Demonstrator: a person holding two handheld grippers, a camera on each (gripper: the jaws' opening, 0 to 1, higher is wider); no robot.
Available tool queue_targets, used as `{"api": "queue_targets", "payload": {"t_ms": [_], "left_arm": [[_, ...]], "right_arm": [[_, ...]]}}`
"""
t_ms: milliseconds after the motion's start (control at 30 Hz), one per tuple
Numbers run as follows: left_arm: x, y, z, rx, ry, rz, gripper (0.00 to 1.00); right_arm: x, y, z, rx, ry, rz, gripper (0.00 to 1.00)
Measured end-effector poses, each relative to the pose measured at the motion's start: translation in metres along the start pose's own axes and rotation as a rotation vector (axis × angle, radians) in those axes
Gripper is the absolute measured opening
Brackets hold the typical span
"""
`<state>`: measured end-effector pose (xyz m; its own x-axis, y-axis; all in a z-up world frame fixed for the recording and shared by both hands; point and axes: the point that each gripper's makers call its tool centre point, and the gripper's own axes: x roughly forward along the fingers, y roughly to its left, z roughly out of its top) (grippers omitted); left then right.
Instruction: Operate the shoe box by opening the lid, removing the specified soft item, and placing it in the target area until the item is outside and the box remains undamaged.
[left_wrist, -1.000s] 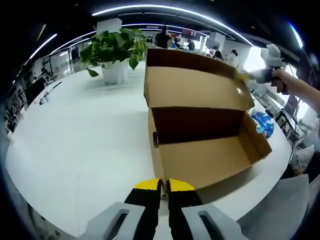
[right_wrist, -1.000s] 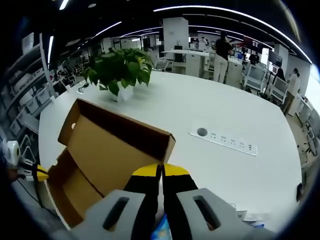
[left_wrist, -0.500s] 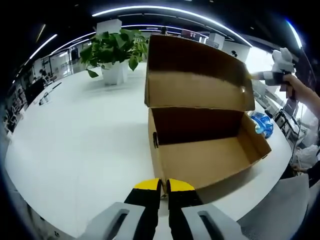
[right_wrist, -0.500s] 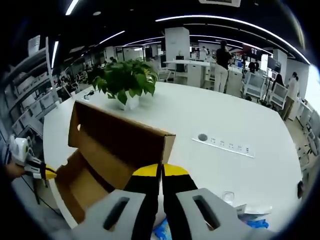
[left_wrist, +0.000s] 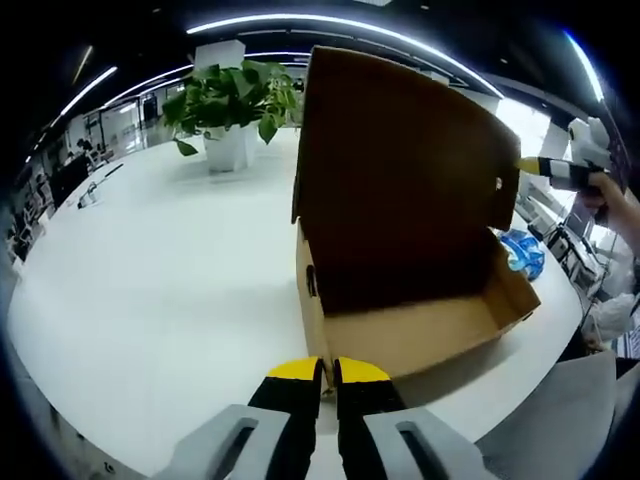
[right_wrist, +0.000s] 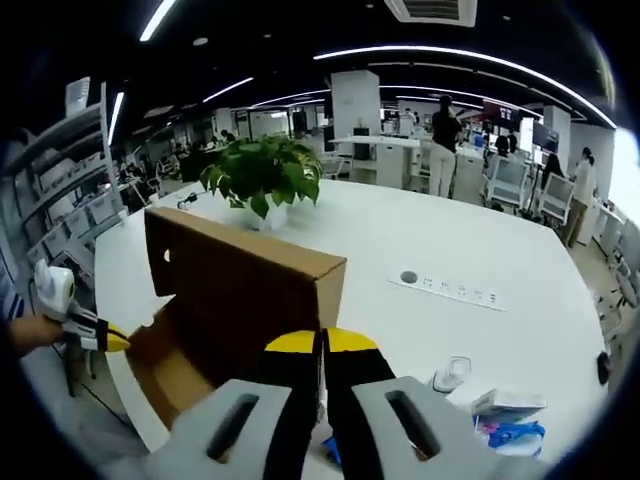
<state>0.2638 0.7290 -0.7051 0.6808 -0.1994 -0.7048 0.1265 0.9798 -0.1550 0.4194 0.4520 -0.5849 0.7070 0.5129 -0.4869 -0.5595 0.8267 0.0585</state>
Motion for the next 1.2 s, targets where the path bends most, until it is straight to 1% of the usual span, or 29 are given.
{"api": "queue_targets", "payload": {"t_ms": [67, 233, 500, 700, 933, 1000, 1100, 1167, 1200], "left_arm": [[0.0, 0.0, 0.0, 0.0, -0.006, -0.001, 0.04], [-0.001, 0.0, 0.0, -0.001, -0.016, -0.004, 0.04], [-0.001, 0.0, 0.0, -0.009, -0.026, -0.017, 0.05], [-0.001, 0.0, 0.001, -0.018, -0.039, -0.027, 0.05], [-0.003, 0.0, 0.003, -0.032, -0.05, -0.041, 0.07], [-0.007, -0.001, 0.008, -0.031, -0.066, -0.044, 0.09], [-0.013, 0.0, 0.017, -0.014, -0.098, -0.041, 0.16], [-0.02, 0.0, 0.026, 0.002, -0.124, -0.04, 0.17], [-0.024, 0.0, 0.033, 0.017, -0.143, -0.038, 0.18]], "right_arm": [[-0.006, 0.004, -0.003, -0.014, -0.008, -0.003, 0.0], [-0.013, 0.01, -0.008, -0.019, -0.024, -0.011, 0.0], [-0.025, 0.019, -0.02, -0.012, -0.043, -0.026, 0.0], [-0.034, 0.026, -0.033, 0.017, -0.061, -0.026, 0.01], [-0.039, 0.032, -0.044, 0.014, -0.073, -0.027, 0.02], [-0.041, 0.034, -0.048, 0.01, -0.075, -0.027, 0.02], [-0.044, 0.037, -0.055, -0.012, -0.075, -0.022, 0.03], [-0.045, 0.039, -0.06, -0.022, -0.072, -0.015, 0.03], [-0.045, 0.04, -0.062, -0.025, -0.071, -0.014, 0.04]]}}
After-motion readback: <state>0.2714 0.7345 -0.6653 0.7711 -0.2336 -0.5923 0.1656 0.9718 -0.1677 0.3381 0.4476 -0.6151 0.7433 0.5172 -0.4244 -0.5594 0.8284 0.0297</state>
